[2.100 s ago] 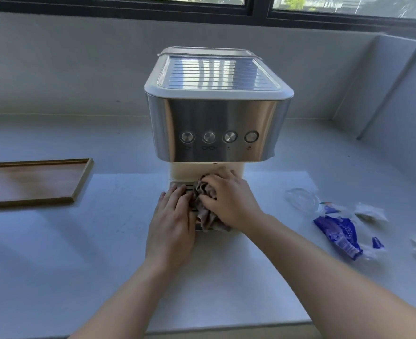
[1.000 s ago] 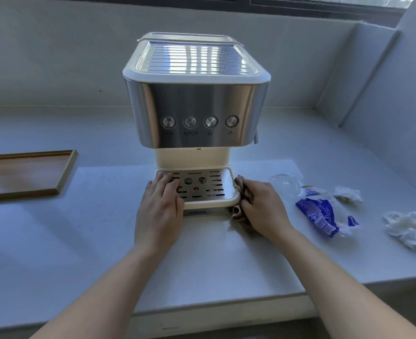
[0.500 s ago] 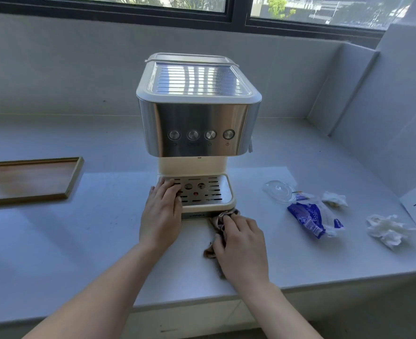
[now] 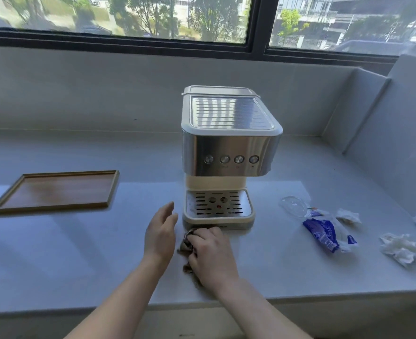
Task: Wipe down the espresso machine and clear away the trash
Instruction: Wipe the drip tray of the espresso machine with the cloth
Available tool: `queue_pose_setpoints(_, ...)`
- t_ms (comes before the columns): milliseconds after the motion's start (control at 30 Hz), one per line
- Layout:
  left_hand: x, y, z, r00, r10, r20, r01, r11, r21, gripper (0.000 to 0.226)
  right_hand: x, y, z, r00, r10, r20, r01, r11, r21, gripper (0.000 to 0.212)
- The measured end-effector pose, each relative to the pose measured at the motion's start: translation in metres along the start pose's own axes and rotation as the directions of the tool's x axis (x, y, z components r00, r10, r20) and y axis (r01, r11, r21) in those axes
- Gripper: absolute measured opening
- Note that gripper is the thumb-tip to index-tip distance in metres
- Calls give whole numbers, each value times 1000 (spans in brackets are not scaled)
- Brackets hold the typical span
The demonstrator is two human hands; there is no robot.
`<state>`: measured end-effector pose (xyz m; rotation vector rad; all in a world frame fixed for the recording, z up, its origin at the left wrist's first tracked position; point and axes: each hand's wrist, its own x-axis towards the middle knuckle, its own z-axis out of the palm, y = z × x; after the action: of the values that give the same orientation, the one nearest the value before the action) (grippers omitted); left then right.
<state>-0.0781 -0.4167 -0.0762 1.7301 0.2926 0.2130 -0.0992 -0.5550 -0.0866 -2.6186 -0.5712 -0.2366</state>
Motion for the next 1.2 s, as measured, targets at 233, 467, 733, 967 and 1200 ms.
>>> queue_pose_setpoints(233,7,-11,1,957,219,188,-279,866,416,45,20,36,-48,965,194,-177,-129,937,326,31)
queue_pose_setpoints(467,6,-28,17,908,306,285,-416,737,533,50,65,108,-80,957,289,-19,-290,953,-91,17)
queue_pose_setpoints(733,7,-32,17,913,293,282,-404,738,541,51,22,98,-71,978,191,-82,-199,975,-103,13)
queue_pose_setpoints(967,2,-14,9,923,165,348,-322,827,461,56,-1,56,-73,990,139,33,-143,971,189,41)
queue_pose_setpoints(1200,-58,3,-5,913,165,374,-245,953,178,83,-9,35,-68,981,-59,182,18,976,219,39)
